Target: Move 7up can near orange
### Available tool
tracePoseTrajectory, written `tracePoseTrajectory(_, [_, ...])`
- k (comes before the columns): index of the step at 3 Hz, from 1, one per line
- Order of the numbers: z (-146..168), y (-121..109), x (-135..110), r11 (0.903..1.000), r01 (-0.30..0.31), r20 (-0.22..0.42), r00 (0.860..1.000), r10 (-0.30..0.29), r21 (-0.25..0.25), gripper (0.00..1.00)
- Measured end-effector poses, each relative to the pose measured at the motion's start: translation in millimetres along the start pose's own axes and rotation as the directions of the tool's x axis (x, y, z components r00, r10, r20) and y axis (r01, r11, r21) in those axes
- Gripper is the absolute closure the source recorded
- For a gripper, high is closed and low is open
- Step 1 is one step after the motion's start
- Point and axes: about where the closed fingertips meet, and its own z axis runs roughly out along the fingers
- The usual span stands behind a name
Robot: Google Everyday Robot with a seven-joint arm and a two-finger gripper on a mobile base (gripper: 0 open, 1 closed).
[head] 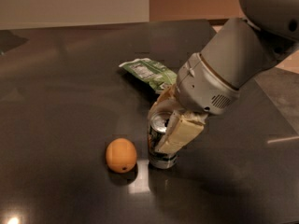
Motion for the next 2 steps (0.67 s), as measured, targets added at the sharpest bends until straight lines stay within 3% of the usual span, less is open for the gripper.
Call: tracePoseTrajectory(2, [11.9,0.5,-2.1,0.9999,0.008,0.014,1.0,-0.008,-0.01,0.36])
